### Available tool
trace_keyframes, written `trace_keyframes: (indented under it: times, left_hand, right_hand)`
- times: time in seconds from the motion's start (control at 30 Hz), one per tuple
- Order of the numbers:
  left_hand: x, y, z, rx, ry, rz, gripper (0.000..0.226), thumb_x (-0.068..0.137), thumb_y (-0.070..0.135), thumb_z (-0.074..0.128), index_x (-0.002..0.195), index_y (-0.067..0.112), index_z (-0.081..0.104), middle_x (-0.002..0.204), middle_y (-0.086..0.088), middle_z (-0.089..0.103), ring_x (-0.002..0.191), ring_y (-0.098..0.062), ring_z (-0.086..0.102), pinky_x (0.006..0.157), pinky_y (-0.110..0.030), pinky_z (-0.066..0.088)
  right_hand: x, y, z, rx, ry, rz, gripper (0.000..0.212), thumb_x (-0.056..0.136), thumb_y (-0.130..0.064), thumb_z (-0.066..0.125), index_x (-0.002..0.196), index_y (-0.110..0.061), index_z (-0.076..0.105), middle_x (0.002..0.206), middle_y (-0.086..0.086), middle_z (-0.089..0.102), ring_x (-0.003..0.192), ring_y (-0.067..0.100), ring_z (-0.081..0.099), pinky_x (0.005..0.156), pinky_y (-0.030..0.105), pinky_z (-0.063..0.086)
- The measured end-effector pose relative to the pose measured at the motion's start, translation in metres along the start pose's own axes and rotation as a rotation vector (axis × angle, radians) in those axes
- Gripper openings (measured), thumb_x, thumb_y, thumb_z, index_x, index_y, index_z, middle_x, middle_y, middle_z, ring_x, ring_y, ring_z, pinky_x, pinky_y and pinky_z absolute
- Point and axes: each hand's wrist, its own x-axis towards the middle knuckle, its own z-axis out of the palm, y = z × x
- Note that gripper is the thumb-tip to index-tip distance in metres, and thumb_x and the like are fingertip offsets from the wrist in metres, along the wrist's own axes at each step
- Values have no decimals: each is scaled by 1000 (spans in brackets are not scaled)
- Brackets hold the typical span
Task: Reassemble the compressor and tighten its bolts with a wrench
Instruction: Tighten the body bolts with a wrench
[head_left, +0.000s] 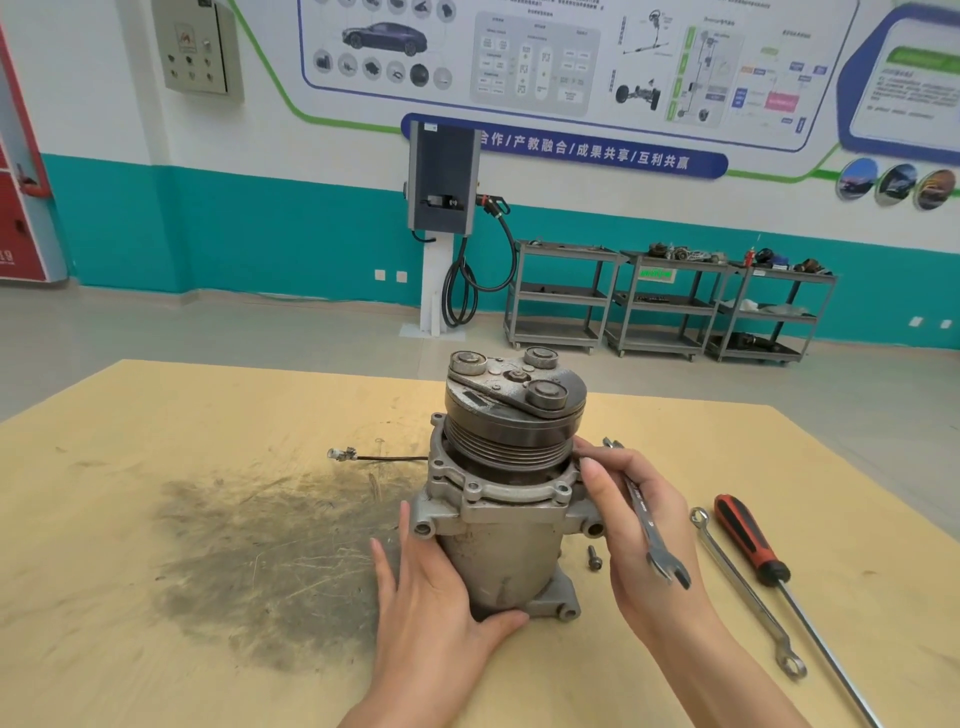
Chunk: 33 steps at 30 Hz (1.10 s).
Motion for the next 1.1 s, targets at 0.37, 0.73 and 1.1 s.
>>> trace_keyframes:
  times: [0.37,0.73,1.1]
  left_hand:
    - [-4,3,-5,-90,43,29,120,64,72,69,145,15,1,156,-5,23,150,-19,9,100,-22,-39]
    - [-4,3,-5,-76,43,30,118,64,74,66,144,15,2,155,-6,23,150,-20,9,100,-23,-39]
    - [-5,2,-3,-81,52,34,120,63,74,68,145,10,8,152,-7,28,150,-21,12,102,-23,-38]
  right_hand:
    - [0,2,0,4,16,63,16,89,-30,64,102,-27,72,107,4,73,107,24,67,92,42,50]
    - [-2,2,6,15,81,71,21,85,-31,70,100,-17,67,106,-1,74,104,17,68,87,30,53]
    - [-1,-2,8,66,114,115,17,83,-23,75,94,-15,66,106,6,74,106,23,68,101,52,48]
